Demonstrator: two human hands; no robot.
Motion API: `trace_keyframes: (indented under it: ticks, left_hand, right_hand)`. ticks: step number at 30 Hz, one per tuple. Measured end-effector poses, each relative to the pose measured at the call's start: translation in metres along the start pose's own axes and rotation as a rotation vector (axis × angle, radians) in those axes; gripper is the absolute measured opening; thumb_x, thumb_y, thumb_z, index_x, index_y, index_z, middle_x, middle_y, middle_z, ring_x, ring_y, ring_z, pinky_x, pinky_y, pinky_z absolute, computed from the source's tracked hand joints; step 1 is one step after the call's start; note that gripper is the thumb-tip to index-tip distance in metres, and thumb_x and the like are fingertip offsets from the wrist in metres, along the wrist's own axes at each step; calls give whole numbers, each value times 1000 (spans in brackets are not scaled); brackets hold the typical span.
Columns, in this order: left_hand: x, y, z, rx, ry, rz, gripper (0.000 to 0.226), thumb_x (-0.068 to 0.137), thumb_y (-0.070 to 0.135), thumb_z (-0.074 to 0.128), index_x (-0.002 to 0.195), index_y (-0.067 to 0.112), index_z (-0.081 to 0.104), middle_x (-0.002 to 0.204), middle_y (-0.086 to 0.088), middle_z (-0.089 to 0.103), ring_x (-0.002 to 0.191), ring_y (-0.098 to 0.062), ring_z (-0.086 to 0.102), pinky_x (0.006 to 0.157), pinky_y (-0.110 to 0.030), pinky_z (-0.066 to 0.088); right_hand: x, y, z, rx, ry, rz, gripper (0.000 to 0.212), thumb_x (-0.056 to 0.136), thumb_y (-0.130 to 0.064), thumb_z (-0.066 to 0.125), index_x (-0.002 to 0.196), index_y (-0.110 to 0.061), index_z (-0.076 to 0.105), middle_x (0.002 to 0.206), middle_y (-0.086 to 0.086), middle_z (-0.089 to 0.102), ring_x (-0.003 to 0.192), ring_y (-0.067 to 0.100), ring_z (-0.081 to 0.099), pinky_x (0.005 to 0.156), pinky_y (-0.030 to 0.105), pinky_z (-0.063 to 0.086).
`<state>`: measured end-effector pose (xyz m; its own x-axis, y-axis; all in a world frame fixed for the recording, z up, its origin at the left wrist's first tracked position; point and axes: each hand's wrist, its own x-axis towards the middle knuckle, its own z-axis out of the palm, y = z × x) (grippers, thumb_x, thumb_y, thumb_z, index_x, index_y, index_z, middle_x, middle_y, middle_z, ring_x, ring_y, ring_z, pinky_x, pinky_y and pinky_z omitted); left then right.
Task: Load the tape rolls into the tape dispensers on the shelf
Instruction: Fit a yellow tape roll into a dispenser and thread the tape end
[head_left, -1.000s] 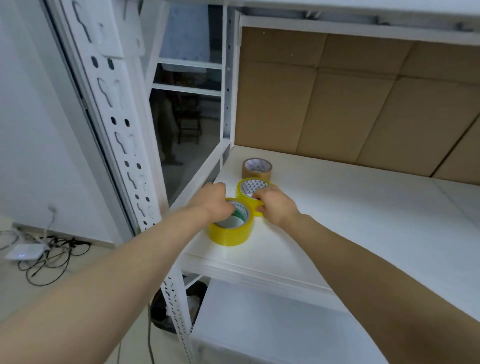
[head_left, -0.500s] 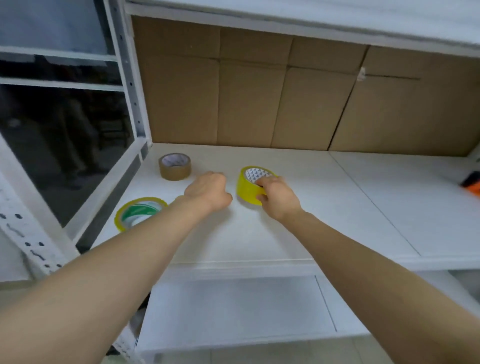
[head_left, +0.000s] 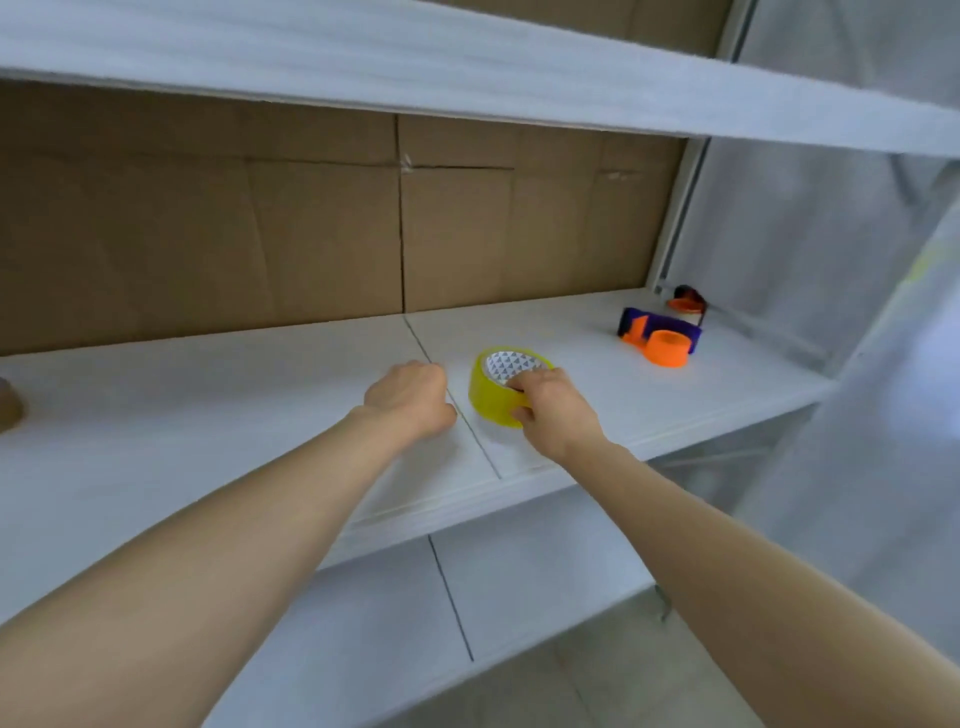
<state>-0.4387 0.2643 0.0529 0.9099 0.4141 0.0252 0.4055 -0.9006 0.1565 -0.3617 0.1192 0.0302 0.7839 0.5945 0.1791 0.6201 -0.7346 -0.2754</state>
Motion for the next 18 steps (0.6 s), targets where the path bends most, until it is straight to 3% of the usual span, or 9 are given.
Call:
trace_keyframes:
  ticks: [4,9,12,16,18]
  left_hand:
    - [22,74,10,31,-18,102,37,87,21,50,121,9,54,126,-11,55,113,-30,53,72,-32,43]
    - [60,149,24,58,-24,208,26,85,17,49,107,6,56,118,-12,57,101,-29,54,67,-30,39]
    - [88,185,39,62,-30,248,36,85,18,49,120,9,55,124,-10,56,110,-29,54,71,-30,41]
    - [138,223,53,35,-42,260,37,85,18,49,121,11,56,121,-8,57,107,-27,56,69,-29,40]
    - [165,239,60,-4,-51,245,29,84,16,49,111,10,57,113,-8,58,97,-26,54,64,-28,39]
  right_hand:
    - [-10,69,-21,6,9,104,44,92,-11,50,135,-15,44,141,11,44,136,27,31,108,41,37]
    - [-12,145,-37,16,48,235,45,92,-9,50,136,-15,43,143,9,42,137,25,29,107,44,39]
    - [-5,188,-43,3,58,280,46,92,-11,51,137,-14,42,143,7,43,137,25,30,108,44,39]
    - [24,242,-52,-1,91,324,44,92,-11,49,135,-16,44,141,6,44,133,24,34,107,41,40]
    - [46,265,-58,-8,112,328,43,91,-11,49,134,-15,46,140,5,46,132,24,35,105,39,40]
